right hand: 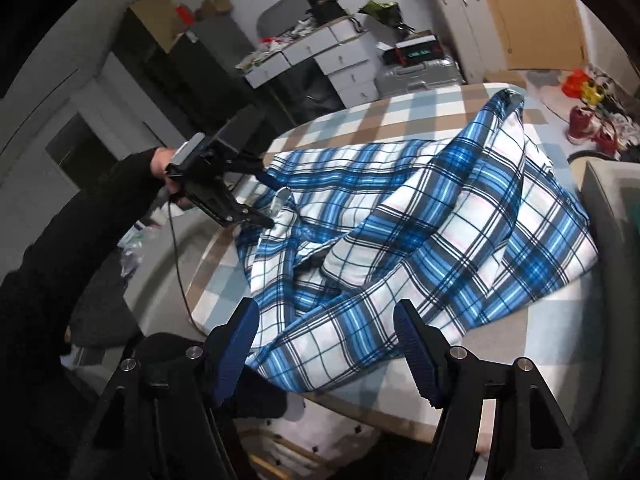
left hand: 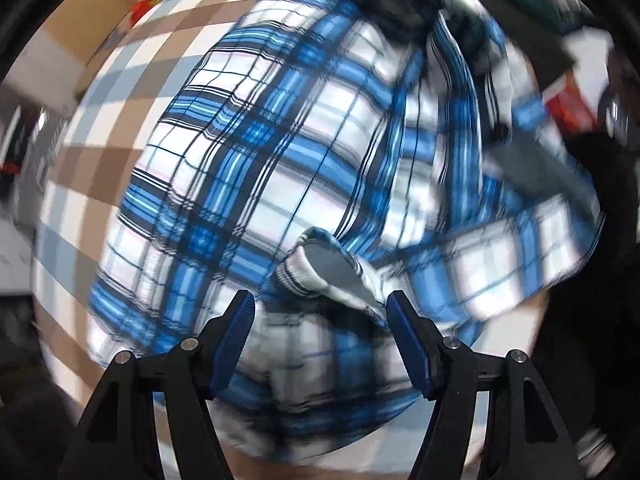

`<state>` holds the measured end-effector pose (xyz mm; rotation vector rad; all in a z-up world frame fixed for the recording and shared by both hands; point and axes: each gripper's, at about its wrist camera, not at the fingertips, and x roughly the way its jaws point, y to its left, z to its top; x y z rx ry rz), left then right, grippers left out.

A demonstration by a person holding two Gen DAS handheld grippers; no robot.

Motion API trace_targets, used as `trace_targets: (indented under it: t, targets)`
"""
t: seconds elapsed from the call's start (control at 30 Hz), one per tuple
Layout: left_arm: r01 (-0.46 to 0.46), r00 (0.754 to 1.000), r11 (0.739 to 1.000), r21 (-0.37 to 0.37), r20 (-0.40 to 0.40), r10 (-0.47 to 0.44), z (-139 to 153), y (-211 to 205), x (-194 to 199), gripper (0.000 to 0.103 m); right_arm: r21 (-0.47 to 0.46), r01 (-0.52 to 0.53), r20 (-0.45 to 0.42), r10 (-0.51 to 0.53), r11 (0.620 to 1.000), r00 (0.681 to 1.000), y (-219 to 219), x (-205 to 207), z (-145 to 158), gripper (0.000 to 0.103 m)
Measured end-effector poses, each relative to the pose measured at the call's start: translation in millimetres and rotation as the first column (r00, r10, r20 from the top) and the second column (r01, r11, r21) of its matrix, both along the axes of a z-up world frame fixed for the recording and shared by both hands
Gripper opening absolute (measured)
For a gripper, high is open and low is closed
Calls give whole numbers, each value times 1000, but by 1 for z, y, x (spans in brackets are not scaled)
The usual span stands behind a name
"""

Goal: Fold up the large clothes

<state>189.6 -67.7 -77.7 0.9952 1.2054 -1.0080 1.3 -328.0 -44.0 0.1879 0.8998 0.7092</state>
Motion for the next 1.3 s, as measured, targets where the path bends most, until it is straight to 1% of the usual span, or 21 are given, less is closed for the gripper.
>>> trace_targets:
  t: [0.13,0.2,0.27,0.33,0.4,0.47,0.53,0.57,0.63,0.67,0.77,0.87,0.93,0.97,1.0,1.03,1.07,1.1,1.2,1.27,1.3]
  targets:
    - [75,992,997,0,104,-75,12,4,-5,64,40,16,-35,-15,999,999,-11,1,-10,70]
    - [146,972,989,-16,186,-141,19,1,-14,64,47,22,-50,-19,999,999,-12,2,-17,70]
    - [202,955,979,-3,221,-196,17,-2,-24,64,58,21,-67,-17,998,998,-11,4,-25,70]
    - [309,914,947,91,246,-322,3,-7,-41,64,73,22,-72,-16,997,997,-11,4,-27,70]
    - [395,863,896,202,253,-438,-13,-7,-59,64,77,14,-78,-8,997,997,-10,2,-29,70]
    - [433,847,866,252,217,-486,-20,-4,-72,64,79,1,-70,4,997,998,-10,-2,-28,70]
    - [423,861,872,247,189,-472,-8,2,-72,64,86,-10,-66,15,996,998,-10,-5,-28,70]
    - [404,876,887,223,183,-445,5,7,-72,64,89,-16,-65,21,996,998,-10,-7,-28,70]
    - [327,917,932,154,185,-353,25,14,-67,64,92,-33,-66,39,995,997,-8,-10,-29,71]
    - [311,918,940,138,214,-335,29,18,-68,64,92,-43,-66,50,995,997,-7,-11,-30,71]
    - [329,867,936,129,352,-353,29,15,-77,64,99,-54,-68,60,994,996,-3,-9,-33,71]
    - [317,868,938,141,355,-347,10,4,-73,64,114,-52,-69,60,992,996,-1,-9,-34,71]
    - [345,867,913,218,298,-399,-9,2,-72,64,114,-64,-63,72,991,995,1,-14,-31,71]
    - [356,859,897,261,287,-424,-16,4,-70,64,105,-70,-57,76,992,995,2,-17,-30,71]
    - [386,836,866,317,276,-474,-28,3,-72,64,99,-75,-52,81,992,995,2,-20,-29,71]
    - [408,821,847,340,270,-504,-31,3,-75,64,97,-81,-51,86,992,995,2,-22,-28,71]
    - [435,802,831,345,270,-532,-32,2,-78,63,96,-82,-52,88,992,995,1,-24,-28,71]
    - [455,791,826,333,275,-547,-33,-1,-80,58,94,-80,-53,85,992,995,1,-24,-29,71]
    - [476,805,847,237,272,-528,-25,-24,-86,46,105,-62,-65,69,993,996,-3,-22,-33,71]
    - [476,824,859,187,247,-510,-17,-20,-93,38,113,-47,-75,55,992,996,-7,-18,-35,71]
    - [476,842,866,156,205,-500,-16,-24,-94,30,114,-41,-79,50,993,996,-7,-17,-35,71]
